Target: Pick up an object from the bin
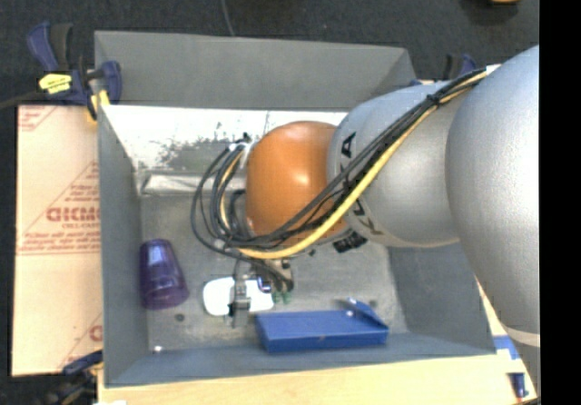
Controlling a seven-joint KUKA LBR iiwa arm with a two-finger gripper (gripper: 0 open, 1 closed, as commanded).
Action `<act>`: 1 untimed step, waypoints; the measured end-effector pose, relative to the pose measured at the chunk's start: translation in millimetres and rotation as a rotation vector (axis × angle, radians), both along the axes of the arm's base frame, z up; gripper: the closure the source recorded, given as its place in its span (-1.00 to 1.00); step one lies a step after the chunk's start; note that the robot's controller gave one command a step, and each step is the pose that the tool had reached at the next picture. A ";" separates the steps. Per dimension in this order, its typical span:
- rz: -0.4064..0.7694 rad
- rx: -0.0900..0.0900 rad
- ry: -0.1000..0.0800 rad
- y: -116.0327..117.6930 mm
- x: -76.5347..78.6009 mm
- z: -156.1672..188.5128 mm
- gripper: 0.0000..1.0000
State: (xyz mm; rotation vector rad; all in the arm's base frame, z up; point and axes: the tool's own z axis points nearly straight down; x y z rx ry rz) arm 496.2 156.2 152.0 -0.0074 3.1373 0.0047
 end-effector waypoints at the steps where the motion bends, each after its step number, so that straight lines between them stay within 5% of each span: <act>1: -0.006 0.004 -0.002 -8.6 -21.8 -23.7 -1.00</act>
Offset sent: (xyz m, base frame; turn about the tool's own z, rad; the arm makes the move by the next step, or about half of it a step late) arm 0.0092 -0.0336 0.0635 -0.1968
